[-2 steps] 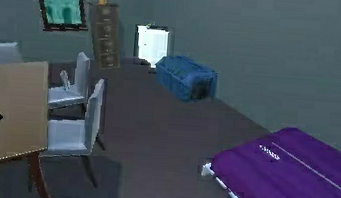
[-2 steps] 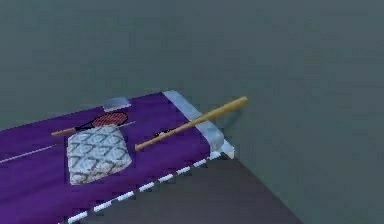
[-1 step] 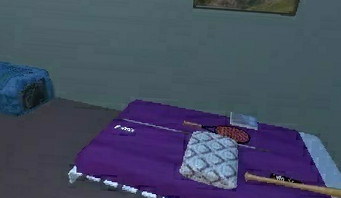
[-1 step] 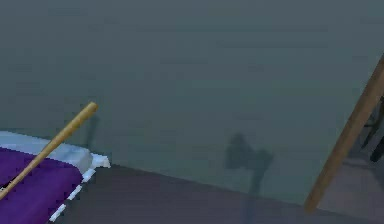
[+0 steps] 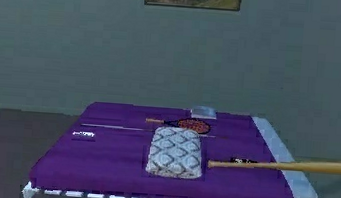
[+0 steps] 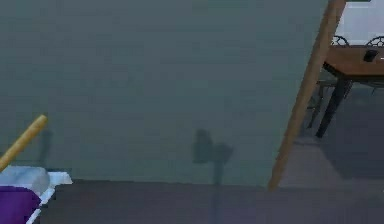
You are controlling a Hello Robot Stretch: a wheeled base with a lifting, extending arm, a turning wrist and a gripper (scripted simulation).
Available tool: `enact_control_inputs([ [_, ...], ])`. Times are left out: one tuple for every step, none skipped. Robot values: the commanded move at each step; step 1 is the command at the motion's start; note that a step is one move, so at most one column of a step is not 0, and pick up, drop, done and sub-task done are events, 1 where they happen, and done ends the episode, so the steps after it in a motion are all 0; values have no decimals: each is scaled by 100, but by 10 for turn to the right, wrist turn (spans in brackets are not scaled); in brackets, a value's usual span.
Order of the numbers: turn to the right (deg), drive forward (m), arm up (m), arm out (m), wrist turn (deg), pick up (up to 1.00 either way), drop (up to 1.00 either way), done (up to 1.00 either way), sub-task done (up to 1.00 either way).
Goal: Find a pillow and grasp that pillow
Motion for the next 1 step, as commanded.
enact_control_inputs([
  [0, 30, 0, 0, 0, 0, 0, 0, 0],
])
